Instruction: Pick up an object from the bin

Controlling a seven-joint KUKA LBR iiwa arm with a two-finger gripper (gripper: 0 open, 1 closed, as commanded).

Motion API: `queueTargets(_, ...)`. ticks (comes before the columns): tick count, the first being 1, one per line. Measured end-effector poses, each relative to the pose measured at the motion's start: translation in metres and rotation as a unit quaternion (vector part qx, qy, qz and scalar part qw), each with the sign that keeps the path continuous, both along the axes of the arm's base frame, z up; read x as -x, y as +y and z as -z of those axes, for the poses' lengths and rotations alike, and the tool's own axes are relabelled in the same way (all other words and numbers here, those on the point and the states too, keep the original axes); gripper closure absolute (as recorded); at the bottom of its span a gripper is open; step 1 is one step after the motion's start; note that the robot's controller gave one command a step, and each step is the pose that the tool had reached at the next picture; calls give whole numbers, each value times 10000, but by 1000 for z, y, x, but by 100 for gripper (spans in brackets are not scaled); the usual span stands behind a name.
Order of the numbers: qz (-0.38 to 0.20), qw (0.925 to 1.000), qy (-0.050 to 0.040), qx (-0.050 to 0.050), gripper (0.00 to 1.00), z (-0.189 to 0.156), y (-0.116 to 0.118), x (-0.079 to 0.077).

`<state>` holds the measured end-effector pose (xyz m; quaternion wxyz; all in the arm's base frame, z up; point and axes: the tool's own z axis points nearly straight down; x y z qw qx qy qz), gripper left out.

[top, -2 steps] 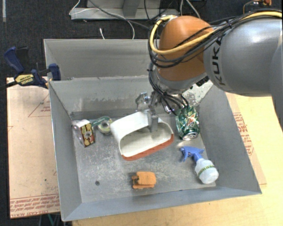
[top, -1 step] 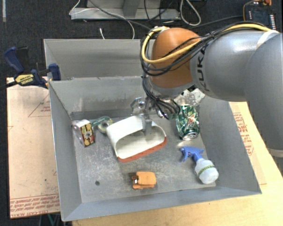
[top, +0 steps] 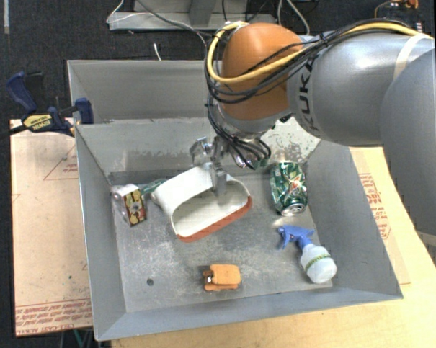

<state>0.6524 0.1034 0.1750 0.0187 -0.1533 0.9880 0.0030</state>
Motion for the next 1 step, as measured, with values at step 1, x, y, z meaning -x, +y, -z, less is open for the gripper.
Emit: queueTargets(1,712,9974,84,-19,100,102,-29,5)
